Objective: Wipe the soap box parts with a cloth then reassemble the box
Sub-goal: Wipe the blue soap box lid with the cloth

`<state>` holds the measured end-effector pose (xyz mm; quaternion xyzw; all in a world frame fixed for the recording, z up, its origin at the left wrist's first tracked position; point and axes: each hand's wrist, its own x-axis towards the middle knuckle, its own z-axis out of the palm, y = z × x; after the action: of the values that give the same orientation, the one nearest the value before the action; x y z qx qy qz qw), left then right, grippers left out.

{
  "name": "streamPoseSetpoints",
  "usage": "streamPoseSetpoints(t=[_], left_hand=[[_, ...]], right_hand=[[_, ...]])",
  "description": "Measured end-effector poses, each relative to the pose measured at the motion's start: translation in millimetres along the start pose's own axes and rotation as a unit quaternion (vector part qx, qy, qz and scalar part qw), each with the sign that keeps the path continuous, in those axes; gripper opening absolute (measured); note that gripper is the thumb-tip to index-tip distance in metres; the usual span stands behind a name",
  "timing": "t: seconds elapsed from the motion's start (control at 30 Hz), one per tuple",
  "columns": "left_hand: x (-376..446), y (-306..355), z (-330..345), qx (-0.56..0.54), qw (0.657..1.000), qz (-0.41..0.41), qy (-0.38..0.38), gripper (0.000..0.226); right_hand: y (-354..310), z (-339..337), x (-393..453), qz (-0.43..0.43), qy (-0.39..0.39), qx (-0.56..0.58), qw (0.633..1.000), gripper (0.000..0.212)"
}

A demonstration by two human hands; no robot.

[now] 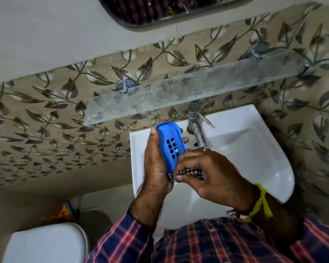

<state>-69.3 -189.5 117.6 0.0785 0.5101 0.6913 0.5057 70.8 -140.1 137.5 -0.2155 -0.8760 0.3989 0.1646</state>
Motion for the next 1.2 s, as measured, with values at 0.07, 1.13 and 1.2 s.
streamPoseSetpoints(t=[0.07, 1.13, 1.2], left_hand=[[1.1, -0.3, 1.5, -0.002, 1.0, -0.003, 0.002, 0.082], [28.1, 93.9, 24.9, 0.628, 0.665, 0.404, -0.018, 0.106], [44.5, 105.3, 27.0, 0.632, 0.668, 0.391, -0.048, 0.12]], right_hand=[[4.1, -6.1, -3.2, 0.0, 0.011, -0.112, 0.994, 0.006], [20.7, -16.0, 34.7, 0.247, 0.168, 0.437, 0.848, 0.024], [23.2, -13.6, 34.8, 0.249, 0.175, 0.449, 0.84, 0.022]])
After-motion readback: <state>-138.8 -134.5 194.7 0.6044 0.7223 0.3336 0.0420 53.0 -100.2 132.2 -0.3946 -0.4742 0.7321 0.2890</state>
